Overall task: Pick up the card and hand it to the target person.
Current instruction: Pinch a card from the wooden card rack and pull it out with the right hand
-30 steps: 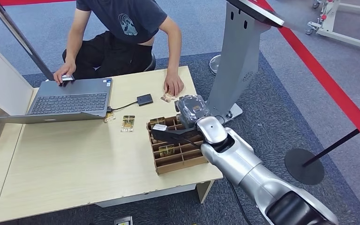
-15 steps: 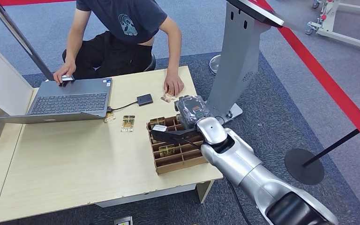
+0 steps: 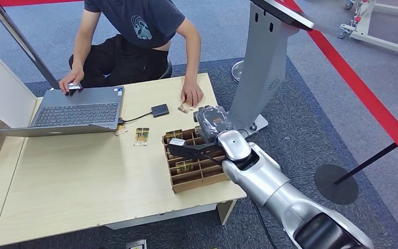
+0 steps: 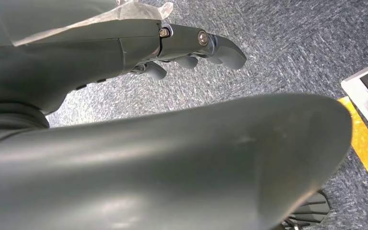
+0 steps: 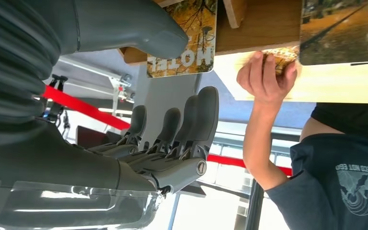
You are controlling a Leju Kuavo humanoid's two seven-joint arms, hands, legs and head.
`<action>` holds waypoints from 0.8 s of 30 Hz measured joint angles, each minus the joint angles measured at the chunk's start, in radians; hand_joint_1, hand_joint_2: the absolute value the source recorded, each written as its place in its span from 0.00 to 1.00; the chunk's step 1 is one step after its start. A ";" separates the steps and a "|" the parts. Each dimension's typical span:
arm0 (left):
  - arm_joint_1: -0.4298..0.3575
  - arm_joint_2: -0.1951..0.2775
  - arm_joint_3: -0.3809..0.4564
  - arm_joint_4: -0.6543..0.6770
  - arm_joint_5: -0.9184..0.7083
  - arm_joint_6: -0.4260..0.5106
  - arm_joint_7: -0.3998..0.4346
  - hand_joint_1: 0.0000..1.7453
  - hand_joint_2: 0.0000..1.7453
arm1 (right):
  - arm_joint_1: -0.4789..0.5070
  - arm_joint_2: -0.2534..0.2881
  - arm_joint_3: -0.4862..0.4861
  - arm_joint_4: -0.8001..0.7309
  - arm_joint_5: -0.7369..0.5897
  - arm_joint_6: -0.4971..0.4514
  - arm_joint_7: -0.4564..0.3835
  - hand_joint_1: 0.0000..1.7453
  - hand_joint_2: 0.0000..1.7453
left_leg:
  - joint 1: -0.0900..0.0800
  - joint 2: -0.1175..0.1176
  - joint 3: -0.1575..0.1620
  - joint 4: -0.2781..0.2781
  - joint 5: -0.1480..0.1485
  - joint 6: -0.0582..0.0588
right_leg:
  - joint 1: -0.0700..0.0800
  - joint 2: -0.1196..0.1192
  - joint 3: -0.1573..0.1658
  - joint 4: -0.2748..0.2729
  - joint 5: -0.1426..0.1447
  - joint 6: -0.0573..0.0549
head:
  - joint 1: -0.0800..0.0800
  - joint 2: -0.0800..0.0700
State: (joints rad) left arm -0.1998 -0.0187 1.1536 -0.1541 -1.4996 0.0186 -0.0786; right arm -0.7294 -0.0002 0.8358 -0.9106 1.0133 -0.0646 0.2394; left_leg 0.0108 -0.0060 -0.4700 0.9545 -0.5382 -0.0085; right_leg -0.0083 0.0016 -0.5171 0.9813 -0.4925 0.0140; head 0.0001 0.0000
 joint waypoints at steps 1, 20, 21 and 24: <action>0.000 0.000 0.000 0.000 0.000 0.000 0.000 0.00 0.00 | 0.000 0.000 0.000 0.000 0.004 0.000 0.002 0.56 1.00 | 0.000 0.000 0.000 0.000 0.000 0.000 | 0.000 0.000 0.000 0.000 0.000 0.000 | 0.000 0.000; 0.000 0.000 0.000 0.000 -0.006 0.000 0.000 0.00 0.00 | 0.003 -0.001 0.000 0.000 0.019 0.000 0.011 0.70 1.00 | 0.000 0.000 0.000 0.000 0.000 0.000 | 0.000 0.000 0.000 0.000 0.000 0.000 | 0.000 0.000; 0.000 0.000 0.000 0.000 -0.006 0.000 0.000 0.00 0.00 | 0.003 -0.001 0.000 0.000 0.019 0.000 0.011 0.69 1.00 | 0.000 0.000 0.000 0.000 0.000 0.000 | 0.000 0.000 0.000 0.000 0.000 0.000 | 0.000 0.000; 0.000 0.000 0.000 0.000 -0.006 0.000 0.000 0.00 0.00 | 0.003 -0.001 0.000 -0.001 0.019 0.000 0.012 0.50 1.00 | 0.000 0.000 0.000 0.000 0.000 0.000 | 0.000 0.000 0.000 0.000 0.000 0.000 | 0.000 0.000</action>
State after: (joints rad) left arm -0.1998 -0.0187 1.1536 -0.1541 -1.5057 0.0184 -0.0786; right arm -0.7262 -0.0011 0.8358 -0.9112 1.0327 -0.0641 0.2510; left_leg 0.0108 -0.0059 -0.4696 0.9546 -0.5382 -0.0085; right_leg -0.0083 0.0016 -0.5169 0.9813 -0.4925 0.0140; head 0.0000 0.0000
